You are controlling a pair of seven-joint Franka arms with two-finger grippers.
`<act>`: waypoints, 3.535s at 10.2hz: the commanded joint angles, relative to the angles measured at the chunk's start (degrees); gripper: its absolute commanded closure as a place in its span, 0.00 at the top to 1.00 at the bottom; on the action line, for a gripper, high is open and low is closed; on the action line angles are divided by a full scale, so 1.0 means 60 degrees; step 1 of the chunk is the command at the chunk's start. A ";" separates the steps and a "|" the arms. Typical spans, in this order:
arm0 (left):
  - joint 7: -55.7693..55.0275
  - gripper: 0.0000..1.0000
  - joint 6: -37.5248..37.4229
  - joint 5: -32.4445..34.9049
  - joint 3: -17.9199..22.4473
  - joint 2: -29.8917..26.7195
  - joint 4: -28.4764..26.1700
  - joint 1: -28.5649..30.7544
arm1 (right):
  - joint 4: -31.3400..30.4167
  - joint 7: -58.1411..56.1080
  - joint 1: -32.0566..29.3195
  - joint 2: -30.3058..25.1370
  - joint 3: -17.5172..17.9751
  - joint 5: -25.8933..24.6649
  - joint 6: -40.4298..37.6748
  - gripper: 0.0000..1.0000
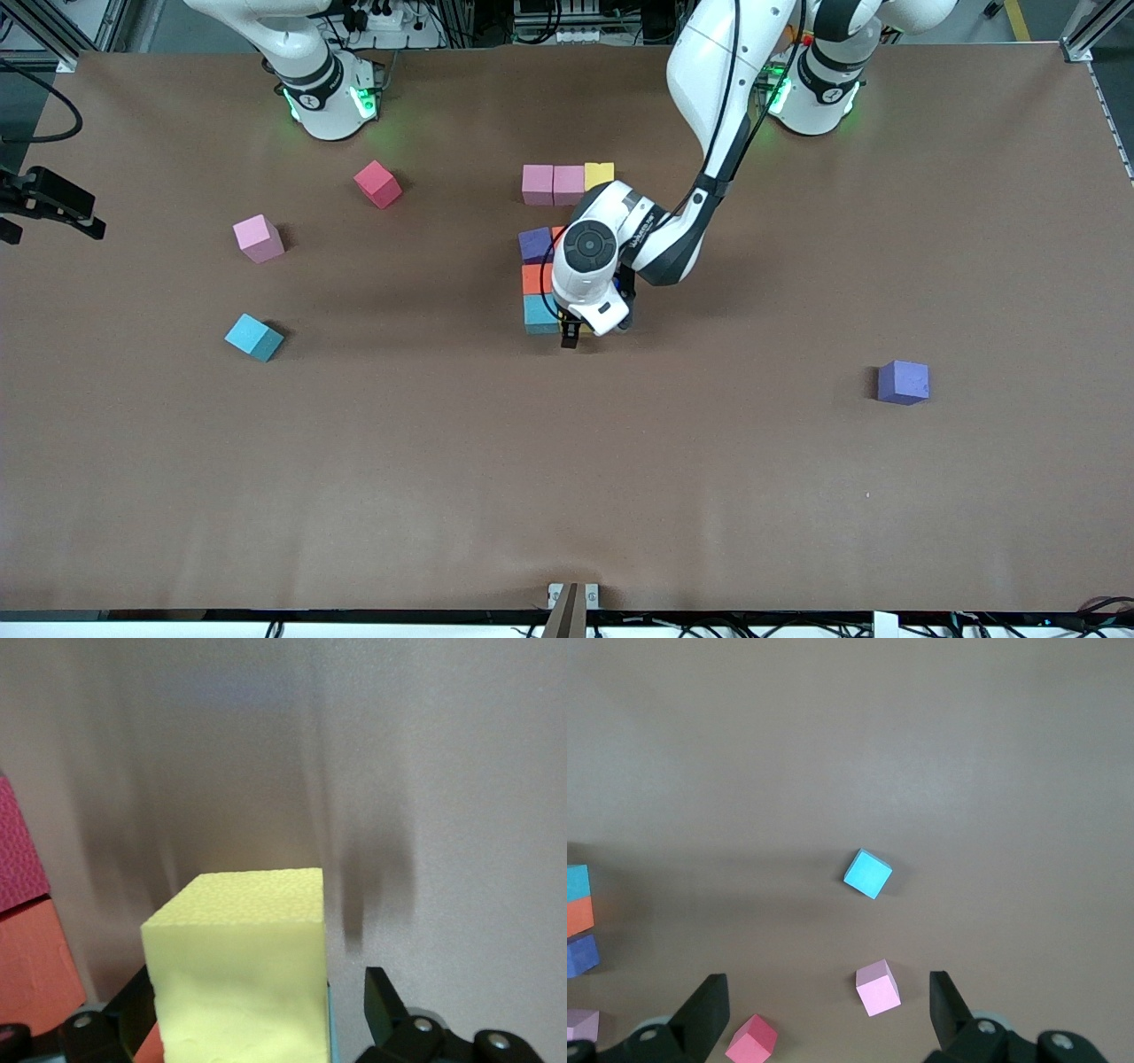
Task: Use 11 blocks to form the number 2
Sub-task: 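Lower the yellow cube beside the cyan cube with the left gripper, then open the left gripper and move it toward the purple cube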
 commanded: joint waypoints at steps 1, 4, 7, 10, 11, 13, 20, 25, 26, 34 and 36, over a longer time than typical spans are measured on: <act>-0.0167 1.00 -0.0485 0.0209 0.0143 -0.0116 0.0262 0.0020 | 0.0071 0.0070 -0.0032 0.0006 0.0002 0.0113 -0.0114 1.00; -0.0153 1.00 -0.0485 0.0297 0.0159 -0.0276 0.0277 0.0078 | 0.0071 0.0070 -0.0032 0.0006 0.0002 0.0113 -0.0100 1.00; -0.0153 1.00 -0.0544 0.0502 0.0159 -0.0351 0.0292 0.0093 | 0.0071 0.0070 -0.0047 0.0006 -0.0013 0.0113 -0.0100 1.00; -0.0226 1.00 -0.0849 0.0502 0.0144 -0.0365 0.0583 0.0093 | 0.0086 0.0070 -0.0047 0.0006 -0.0013 0.0113 -0.0100 1.00; -0.0240 1.00 -0.1243 0.0415 0.0144 -0.0365 0.0744 0.0107 | 0.0100 0.0055 -0.0047 -0.0008 -0.0028 0.0113 -0.0100 1.00; -0.0241 1.00 -0.1699 0.0371 0.0144 -0.0365 0.1154 0.0122 | 0.0086 0.0055 -0.0047 0.0006 -0.0028 0.0113 -0.0100 1.00; 0.2227 1.00 -0.1906 0.0560 0.0203 -0.1841 0.1185 0.1540 | 0.0086 0.0055 -0.0062 0.0006 -0.0042 0.0113 -0.0100 1.00; 0.6196 1.00 -0.1921 0.2127 0.0188 -0.2532 0.1083 0.2990 | 0.0086 0.0055 -0.0047 0.0006 -0.0028 0.0127 -0.0085 1.00; 0.7234 1.00 -0.2052 0.2172 0.0188 -0.2722 0.1083 0.3515 | 0.0129 0.0055 -0.0062 -0.0008 -0.0042 0.0127 -0.0099 1.00; 1.5118 1.00 -0.3137 0.2670 -0.0031 -0.3251 0.0145 0.6770 | 0.0115 0.0055 -0.0062 -0.0038 -0.0042 0.0127 -0.0114 1.00; 1.6305 1.00 -0.3137 0.2670 -0.0046 -0.3178 0.0014 0.7311 | 0.0115 0.0055 -0.0062 -0.0023 -0.0042 0.0127 -0.0202 1.00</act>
